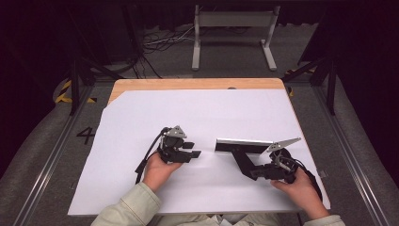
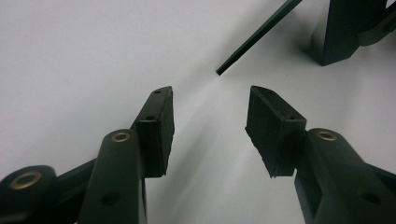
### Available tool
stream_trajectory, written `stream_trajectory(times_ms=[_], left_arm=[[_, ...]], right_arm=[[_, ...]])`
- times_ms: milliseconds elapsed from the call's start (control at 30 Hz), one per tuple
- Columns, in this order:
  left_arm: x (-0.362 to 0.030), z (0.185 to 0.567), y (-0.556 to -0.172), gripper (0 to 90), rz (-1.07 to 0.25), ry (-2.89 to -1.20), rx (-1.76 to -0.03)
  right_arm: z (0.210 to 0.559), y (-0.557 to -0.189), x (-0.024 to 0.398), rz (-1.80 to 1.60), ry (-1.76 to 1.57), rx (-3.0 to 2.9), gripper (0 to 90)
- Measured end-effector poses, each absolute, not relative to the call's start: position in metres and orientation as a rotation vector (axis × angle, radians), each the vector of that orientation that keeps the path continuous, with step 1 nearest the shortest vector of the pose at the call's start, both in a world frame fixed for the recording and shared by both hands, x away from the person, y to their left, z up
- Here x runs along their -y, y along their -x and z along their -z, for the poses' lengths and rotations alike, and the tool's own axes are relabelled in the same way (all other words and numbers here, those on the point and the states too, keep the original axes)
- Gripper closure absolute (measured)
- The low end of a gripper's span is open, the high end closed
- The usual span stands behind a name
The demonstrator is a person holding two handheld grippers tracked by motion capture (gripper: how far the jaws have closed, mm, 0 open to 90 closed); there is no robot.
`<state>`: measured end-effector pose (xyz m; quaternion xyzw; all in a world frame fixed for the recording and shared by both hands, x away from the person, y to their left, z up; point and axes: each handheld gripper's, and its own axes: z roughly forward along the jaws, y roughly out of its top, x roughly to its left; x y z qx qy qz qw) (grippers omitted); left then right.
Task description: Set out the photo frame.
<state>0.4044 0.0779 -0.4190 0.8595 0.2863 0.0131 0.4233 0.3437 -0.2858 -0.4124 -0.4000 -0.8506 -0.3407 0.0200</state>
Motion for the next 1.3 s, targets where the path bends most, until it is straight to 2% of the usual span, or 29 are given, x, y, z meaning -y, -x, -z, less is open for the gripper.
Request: stream_trajectory(times_ms=[267, 667, 900, 1300], left_arm=[[-0.079, 0.418, -0.405, 51.7, -0.041, -2.143, -0.729], [-0.077, 0.412, -0.403, 54.6, -0.118, -2.162, -0.707], [-0.074, 0.41, -0.402, 56.4, -0.148, -2.166, -0.707], [-0.069, 0.403, -0.405, 59.7, -0.147, -2.168, -0.703]], right_arm=[[0.41, -0.342, 0.288, 1.093, 1.24, 2.641, 68.3], [0.395, -0.333, 0.301, 1.193, 1.254, 2.677, 67.7], [0.384, -0.329, 0.313, 1.258, 1.261, 2.68, 68.8], [0.373, -0.324, 0.325, 1.326, 1.318, 2.783, 77.3]])
